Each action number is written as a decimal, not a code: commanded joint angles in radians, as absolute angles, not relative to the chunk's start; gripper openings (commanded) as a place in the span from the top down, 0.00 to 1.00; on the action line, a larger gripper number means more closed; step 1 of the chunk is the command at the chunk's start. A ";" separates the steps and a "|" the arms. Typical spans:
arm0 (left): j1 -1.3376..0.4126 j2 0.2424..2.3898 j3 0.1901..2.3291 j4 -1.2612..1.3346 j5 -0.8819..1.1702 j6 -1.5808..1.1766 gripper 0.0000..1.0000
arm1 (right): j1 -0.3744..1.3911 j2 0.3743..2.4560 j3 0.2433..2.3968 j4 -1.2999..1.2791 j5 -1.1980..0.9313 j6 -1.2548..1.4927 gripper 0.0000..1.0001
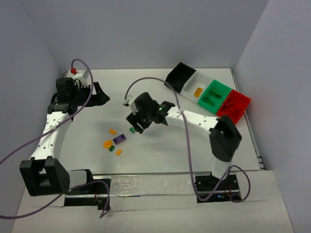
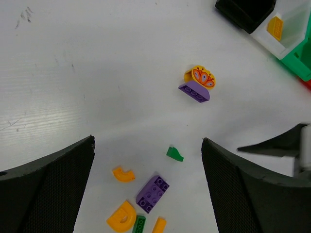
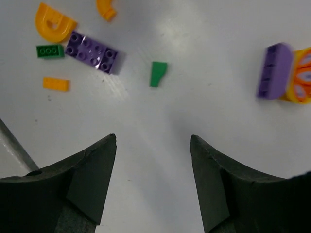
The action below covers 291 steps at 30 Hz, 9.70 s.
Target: Sort the legos into containers by color
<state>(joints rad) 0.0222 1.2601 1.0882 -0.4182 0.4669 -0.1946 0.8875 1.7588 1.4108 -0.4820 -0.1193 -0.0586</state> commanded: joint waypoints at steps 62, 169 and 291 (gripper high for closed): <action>-0.057 1.258 1.129 -0.580 0.572 0.124 0.02 | -0.080 1.740 1.480 -0.600 -0.044 -0.360 0.99; -0.254 1.273 1.151 -0.438 1.029 -0.536 1.00 | 0.547 1.351 1.517 -0.681 -0.602 -0.522 0.00; -0.574 1.645 0.987 -0.674 0.006 0.170 0.39 | -0.098 1.679 1.565 -0.695 -0.212 -0.632 0.00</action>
<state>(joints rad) -0.5677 1.6088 0.9252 -0.7171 0.0259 0.1948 -0.1269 1.8338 1.5200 -0.6601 -0.1219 -0.6823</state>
